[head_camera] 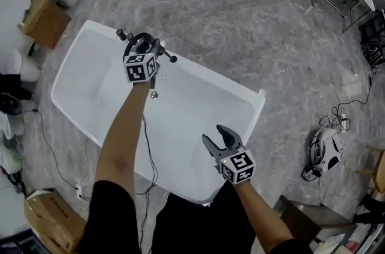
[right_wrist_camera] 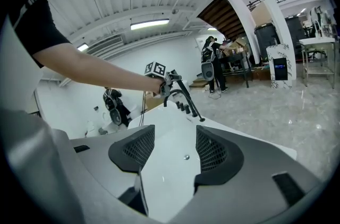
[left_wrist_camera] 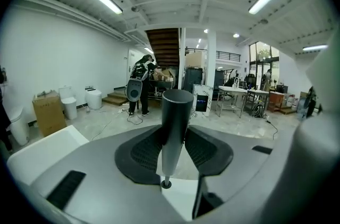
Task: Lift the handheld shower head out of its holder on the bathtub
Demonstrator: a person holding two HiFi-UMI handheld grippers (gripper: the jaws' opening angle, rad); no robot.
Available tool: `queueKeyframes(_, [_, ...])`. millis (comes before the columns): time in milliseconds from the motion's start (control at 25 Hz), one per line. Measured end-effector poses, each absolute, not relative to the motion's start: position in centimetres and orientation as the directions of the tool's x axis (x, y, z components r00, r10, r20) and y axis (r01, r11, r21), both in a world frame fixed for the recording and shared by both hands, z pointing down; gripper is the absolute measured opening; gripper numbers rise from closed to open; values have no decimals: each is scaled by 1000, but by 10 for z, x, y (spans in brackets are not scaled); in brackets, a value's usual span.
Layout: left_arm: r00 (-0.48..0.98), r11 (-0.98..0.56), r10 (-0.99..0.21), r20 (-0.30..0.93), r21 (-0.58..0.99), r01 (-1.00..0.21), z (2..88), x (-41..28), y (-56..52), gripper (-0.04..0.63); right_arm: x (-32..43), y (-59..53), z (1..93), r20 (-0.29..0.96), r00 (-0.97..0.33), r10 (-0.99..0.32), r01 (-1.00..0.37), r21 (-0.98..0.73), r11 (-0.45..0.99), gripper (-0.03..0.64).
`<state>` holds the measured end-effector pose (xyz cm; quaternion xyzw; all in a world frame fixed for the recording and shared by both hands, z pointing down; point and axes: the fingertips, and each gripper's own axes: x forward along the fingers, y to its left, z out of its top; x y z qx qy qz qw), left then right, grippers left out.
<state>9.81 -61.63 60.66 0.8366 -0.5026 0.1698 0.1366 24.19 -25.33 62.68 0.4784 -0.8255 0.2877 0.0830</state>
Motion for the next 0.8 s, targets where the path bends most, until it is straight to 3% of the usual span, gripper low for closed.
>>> queueKeyframes(520, [531,-554,-775,342,34,-832,502,91,-565,127,237,-218,547,363,-481,-798,-866,-336,369,221])
queueKeyframes(800, [563,-593,-775,288,-21,-805,444,79,-555,126,242,-223,500,317,-414,-853,-898,-292,328,170])
